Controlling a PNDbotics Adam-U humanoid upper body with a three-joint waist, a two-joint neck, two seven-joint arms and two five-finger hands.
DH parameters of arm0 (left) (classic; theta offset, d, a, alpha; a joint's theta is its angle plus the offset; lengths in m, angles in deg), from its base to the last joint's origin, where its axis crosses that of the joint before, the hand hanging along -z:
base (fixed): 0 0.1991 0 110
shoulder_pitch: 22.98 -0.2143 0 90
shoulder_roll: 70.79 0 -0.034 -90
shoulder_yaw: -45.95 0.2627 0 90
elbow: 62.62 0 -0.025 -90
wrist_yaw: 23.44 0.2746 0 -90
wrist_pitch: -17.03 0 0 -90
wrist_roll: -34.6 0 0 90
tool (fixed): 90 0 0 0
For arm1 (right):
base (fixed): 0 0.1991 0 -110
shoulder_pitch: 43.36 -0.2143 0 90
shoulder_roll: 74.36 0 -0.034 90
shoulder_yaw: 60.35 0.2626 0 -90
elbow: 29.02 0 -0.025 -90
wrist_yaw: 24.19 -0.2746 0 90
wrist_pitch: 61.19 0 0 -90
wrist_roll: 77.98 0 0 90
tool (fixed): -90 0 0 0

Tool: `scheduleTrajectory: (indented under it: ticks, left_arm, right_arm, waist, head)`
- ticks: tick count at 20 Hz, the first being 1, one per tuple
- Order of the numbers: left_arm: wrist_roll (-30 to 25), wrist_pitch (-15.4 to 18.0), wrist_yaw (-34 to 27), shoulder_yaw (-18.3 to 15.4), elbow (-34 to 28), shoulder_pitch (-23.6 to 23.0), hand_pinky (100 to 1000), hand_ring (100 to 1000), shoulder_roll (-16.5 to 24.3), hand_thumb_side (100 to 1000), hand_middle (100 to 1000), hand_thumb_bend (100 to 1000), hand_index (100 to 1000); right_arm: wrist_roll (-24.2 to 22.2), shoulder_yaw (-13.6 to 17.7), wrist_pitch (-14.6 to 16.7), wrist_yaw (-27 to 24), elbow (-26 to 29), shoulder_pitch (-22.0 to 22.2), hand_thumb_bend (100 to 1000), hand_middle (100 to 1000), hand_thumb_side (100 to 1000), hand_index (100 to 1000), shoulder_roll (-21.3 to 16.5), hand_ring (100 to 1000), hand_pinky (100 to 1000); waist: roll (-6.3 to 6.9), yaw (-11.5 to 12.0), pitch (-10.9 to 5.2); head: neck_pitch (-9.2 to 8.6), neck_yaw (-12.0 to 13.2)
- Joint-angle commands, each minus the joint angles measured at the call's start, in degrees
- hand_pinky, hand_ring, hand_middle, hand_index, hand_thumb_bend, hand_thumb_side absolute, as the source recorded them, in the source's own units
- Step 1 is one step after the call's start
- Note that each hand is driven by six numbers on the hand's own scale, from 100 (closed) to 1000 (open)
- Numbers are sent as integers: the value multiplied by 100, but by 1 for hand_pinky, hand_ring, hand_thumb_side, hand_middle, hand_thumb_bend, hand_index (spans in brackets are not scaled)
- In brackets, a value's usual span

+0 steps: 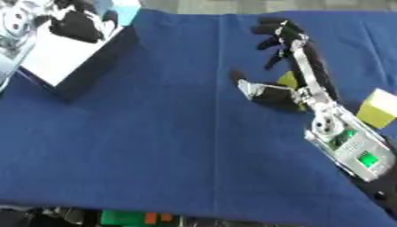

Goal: Pick up the objects with one hand, pass them to the other hand, and then place them into the box on the other side of the table.

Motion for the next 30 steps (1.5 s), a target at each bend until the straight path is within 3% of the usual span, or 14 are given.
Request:
scheduleTrajectory:
  ticks: [1,11,30]
  left_arm:
    - [110,-12,0,-192,43,36,726,519,313,256,295,100,391]
    - [449,-4,194,-463,673,-76,727,520,605,260,299,100,393]
    - [905,91,810,-918,2076,-148,732,545,507,275,328,100,412]
  right_arm:
    - [98,138,46,-43,122,-64,475,850,127,778,-131,675,442]
    - [165,220,145,-22,122,-87,472,845,121,756,-135,672,442]
    - [360,284,373,-41,122,-188,471,841,106,748,-15,659,439]
  waist:
    - [-1,-15,-67]
    - [-61,-135,10]
    - [-142,-482,179]
  head:
    - [-150,120]
    - [-381,392]
    - [-439,748]
